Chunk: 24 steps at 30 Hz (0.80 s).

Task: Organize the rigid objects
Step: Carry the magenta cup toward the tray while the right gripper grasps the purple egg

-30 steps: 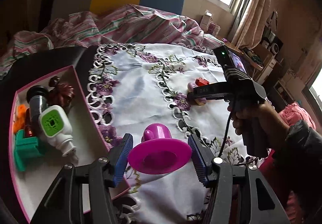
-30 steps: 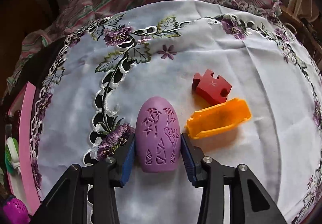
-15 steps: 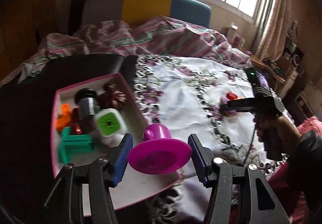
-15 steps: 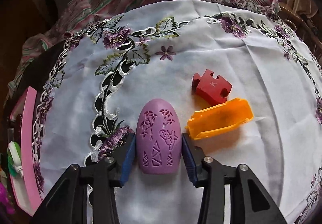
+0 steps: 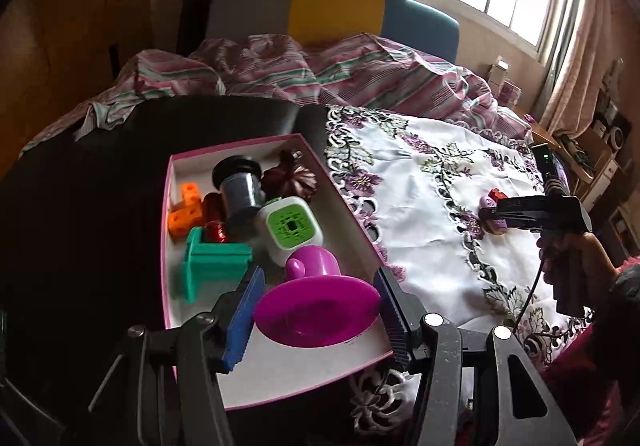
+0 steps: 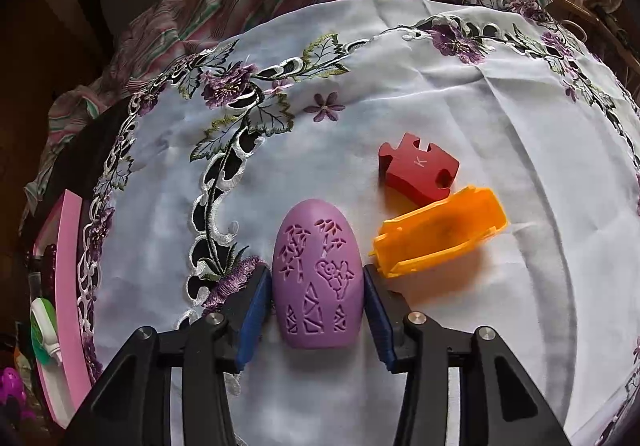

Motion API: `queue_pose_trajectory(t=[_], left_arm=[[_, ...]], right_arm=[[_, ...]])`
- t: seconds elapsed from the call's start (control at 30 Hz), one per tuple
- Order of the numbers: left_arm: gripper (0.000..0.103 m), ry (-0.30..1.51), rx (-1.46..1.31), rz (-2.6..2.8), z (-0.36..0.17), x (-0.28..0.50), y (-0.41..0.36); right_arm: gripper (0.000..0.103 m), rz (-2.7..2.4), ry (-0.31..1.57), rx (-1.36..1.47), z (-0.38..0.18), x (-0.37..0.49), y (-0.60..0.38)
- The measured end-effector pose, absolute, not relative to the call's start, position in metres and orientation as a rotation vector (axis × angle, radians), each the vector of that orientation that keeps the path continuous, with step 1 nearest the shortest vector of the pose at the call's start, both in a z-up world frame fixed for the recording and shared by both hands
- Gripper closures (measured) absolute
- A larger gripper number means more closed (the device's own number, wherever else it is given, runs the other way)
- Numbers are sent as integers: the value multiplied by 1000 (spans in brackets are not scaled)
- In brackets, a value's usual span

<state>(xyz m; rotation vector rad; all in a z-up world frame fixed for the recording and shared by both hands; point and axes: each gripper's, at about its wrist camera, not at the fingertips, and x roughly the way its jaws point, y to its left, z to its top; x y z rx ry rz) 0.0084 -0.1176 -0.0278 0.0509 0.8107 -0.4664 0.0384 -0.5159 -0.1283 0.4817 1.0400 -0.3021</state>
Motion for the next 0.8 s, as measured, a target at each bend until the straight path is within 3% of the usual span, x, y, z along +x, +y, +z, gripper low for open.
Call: queue_pose_trajectory(t=[0.5,0.8], left_arm=[[46,884,-91,-352,-54,13,-42],[46,899,-120,-368,-59,21,-45]], right_arm=[[55,-306,1049,484,-128,41,-517],[55,-305,1054,476,-128,42,-515]])
